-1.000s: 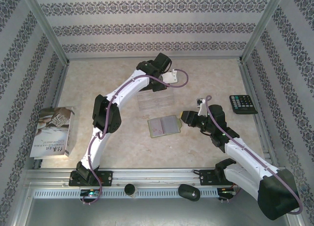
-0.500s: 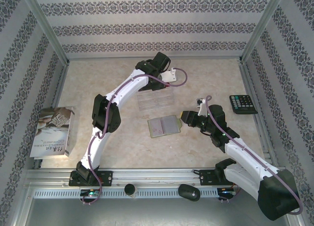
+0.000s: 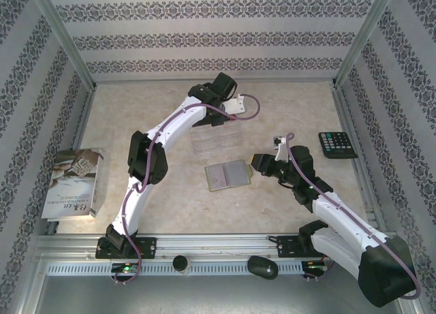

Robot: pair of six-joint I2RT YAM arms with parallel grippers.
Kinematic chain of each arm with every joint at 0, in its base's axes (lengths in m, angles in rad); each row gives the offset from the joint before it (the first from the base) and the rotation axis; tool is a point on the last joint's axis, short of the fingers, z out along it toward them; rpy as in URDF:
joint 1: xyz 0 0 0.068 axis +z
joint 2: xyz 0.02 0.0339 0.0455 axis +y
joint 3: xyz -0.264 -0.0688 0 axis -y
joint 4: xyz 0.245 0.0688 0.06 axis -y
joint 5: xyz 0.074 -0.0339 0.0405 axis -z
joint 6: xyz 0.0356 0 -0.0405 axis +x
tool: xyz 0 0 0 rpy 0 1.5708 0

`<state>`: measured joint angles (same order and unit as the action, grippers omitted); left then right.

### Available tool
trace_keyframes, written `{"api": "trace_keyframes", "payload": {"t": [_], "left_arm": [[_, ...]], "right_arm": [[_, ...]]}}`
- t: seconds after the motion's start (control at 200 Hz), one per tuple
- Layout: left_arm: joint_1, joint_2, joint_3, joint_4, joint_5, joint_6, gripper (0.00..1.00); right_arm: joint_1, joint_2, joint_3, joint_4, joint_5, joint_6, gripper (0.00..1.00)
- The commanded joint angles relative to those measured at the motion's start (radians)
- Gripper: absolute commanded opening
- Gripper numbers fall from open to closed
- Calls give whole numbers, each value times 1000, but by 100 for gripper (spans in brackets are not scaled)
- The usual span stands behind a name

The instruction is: Take the credit cards out of the card holder

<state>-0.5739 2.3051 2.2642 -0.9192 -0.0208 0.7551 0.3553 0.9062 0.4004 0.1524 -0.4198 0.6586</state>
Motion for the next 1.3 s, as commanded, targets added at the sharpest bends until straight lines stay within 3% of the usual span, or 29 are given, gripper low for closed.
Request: {"api": "trace_keyframes", "payload": {"t": [0.0,0.185,0.305,0.51,0.635,0.804,0.924,1.084,1.294], "left_arm": [[12,-7,-18,25,-17,-12,25],[12,-31,-24,87,-81,-39,26],[12,-100,-43,160,-64,-112,32],[12,-412,-362,481,55,-298,48],[15,-589,-549,554,64,-524,51],[55,-850,-956,687,52,-900,54],[70,-1005,-1226,732,42,-1062,54],[78,-1160,-1463,728,3,-1181,55],[81,-1236,-1586,700,18,-1237,54]], "right_arm": [[-8,-16,-8,8,-14,8,29],[-8,-21,-6,6,-13,10,30],[-8,-13,1,6,-35,12,35],[28,71,50,-27,-86,-58,40],[150,171,132,-128,15,-170,42],[328,376,267,-236,178,-290,42],[409,520,371,-312,283,-365,43],[456,668,468,-365,380,-422,43],[517,795,559,-423,508,-474,44]]}}
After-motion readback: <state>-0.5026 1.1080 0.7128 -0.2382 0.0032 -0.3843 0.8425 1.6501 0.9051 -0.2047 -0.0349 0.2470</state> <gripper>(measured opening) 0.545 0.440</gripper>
